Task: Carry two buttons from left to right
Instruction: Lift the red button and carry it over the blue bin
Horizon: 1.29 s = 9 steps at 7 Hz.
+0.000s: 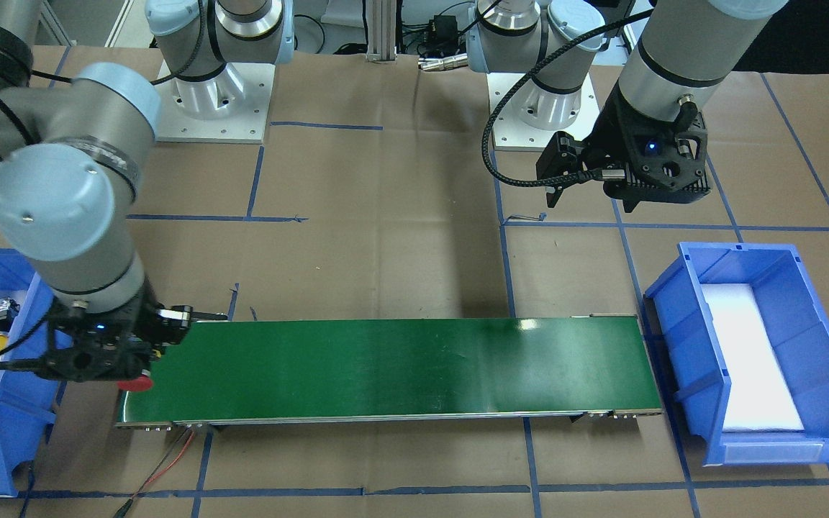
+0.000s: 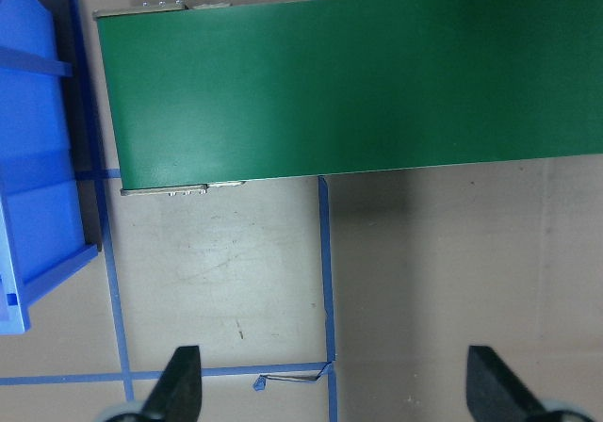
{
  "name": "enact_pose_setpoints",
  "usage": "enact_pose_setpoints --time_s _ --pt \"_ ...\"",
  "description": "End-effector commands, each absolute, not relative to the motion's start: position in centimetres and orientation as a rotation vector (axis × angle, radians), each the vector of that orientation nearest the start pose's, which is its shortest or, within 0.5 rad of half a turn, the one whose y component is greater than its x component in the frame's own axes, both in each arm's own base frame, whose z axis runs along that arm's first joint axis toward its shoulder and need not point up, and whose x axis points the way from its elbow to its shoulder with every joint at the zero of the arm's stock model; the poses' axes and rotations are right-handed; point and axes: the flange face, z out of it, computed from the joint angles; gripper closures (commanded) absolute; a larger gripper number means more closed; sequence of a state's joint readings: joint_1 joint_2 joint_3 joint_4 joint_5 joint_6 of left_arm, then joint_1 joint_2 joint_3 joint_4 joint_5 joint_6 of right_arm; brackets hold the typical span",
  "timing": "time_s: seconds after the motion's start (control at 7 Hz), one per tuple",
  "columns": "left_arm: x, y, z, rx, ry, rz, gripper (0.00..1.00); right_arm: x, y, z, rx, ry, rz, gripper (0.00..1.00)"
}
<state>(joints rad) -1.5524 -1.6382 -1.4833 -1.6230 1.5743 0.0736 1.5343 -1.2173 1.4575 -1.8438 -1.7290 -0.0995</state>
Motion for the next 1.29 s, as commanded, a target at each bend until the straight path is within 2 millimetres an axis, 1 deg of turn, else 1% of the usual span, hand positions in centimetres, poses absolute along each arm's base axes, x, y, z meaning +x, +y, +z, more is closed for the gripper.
enact_pose_setpoints --time_s 0.0,0.14,0.29,0.43,0.57,0.71,0.86,1.0,1.14 --pt "-12.3 -52.0 49.2 0.087 3.137 0.051 0.0 -2.9 -61.8 42.5 -0.192 3.275 -0.077 0.98" --pt "-12.3 -52.0 49.2 0.087 3.138 0.051 0.0 -9.1 -61.2 41.5 -0.197 3.239 -0.049 0.98" --pt "-12.3 -51.9 49.1 0.087 3.138 0.053 0.0 -13.0 -61.1 40.4 -0.192 3.172 -0.066 0.98" --pt "-12.3 -52.0 49.2 0.087 3.137 0.051 0.0 -16.0 -61.5 38.8 -0.189 3.157 -0.048 0.98" --pt "-12.3 -52.0 49.2 0.087 3.137 0.051 0.0 -17.0 -61.9 36.0 -0.214 3.133 0.009 0.98" --pt "-12.3 -51.9 49.1 0.087 3.138 0.053 0.0 -19.2 -62.8 33.6 -0.179 3.144 -0.01 0.98" --pt "-12.3 -52.0 49.2 0.087 3.137 0.051 0.0 -20.8 -63.7 30.9 -0.155 3.149 -0.02 0.98" --pt "-12.3 -51.9 49.1 0.087 3.137 0.053 0.0 -21.1 -64.4 29.0 -0.154 3.141 0.0 0.98" --pt "-12.3 -51.9 49.1 0.087 3.137 0.053 0.0 -21.4 -64.9 27.5 -0.145 3.15 -0.008 0.97"
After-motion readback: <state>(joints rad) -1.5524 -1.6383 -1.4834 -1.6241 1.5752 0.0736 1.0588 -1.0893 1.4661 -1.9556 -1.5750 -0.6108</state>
